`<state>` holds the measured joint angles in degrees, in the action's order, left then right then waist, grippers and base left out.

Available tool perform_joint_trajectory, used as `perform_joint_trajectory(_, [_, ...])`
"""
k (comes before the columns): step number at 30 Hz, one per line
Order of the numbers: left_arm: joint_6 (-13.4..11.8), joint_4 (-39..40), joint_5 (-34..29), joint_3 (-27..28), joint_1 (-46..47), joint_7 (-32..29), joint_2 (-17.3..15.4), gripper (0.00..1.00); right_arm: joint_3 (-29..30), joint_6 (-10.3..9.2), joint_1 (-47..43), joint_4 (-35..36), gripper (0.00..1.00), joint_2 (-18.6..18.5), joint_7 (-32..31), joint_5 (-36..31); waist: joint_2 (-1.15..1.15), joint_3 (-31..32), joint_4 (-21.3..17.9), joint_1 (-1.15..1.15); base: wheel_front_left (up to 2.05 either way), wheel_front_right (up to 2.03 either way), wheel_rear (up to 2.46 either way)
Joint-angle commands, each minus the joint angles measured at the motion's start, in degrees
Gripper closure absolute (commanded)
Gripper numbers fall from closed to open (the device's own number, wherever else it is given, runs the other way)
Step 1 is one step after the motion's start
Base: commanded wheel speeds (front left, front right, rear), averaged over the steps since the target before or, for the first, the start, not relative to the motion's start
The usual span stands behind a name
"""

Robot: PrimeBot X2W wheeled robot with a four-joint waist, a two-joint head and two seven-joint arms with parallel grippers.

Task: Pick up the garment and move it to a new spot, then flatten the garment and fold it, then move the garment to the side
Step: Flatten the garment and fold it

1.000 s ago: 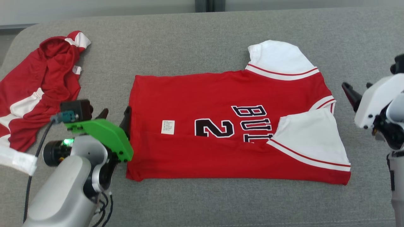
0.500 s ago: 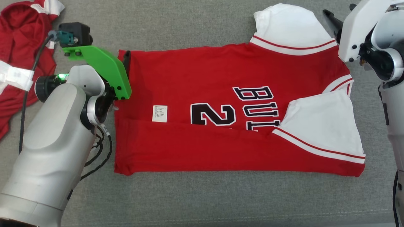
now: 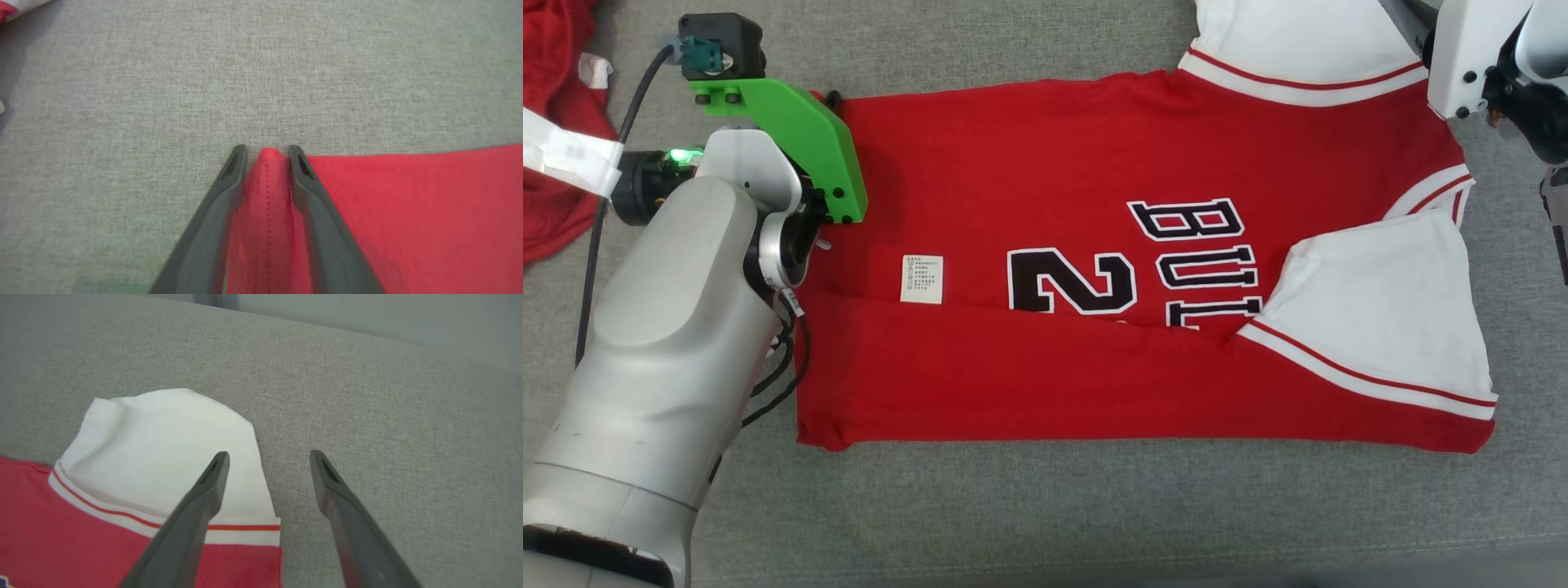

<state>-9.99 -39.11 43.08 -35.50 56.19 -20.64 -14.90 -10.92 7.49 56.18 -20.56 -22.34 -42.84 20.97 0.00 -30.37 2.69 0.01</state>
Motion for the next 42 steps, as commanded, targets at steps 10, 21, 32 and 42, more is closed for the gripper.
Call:
perform_joint_trajectory(10, [0.3, 1.3, 0.2, -1.8, -4.4, 3.9, 3.4, 1.0, -1.9, 0.01, 5.3, -7.1, 0.0, 0.1, 0.0, -2.6, 0.0, -3.4, 3.6, -0.01, 0.0, 0.0, 0.0])
perform_joint_trajectory(21, [0.8, 2.6, 0.4, -2.8, -5.4, 5.5, 4.6, 1.0, -2.6, 0.01, 6.2, -14.8, 1.0, 1.3, -1.0, -2.9, 0.0, -4.0, 5.7, -0.01, 0.0, 0.0, 0.0])
perform_joint_trajectory(32, [-0.3, 2.8, -1.1, -0.3, -3.7, 14.2, 3.2, 1.0, 1.7, -0.04, 4.9, -12.9, 1.0, 2.8, 11.7, -6.4, 0.0, -0.5, 3.9, -0.01, 0.0, 0.0, 0.0])
perform_joint_trajectory(42, [1.8, 3.6, -2.4, -1.1, -7.1, 20.2, 1.6, 1.0, 1.2, -0.03, -4.6, -6.2, 1.0, 2.6, 15.5, 0.0, 0.0, 5.7, 2.0, -0.01, 0.0, 0.0, 0.0])
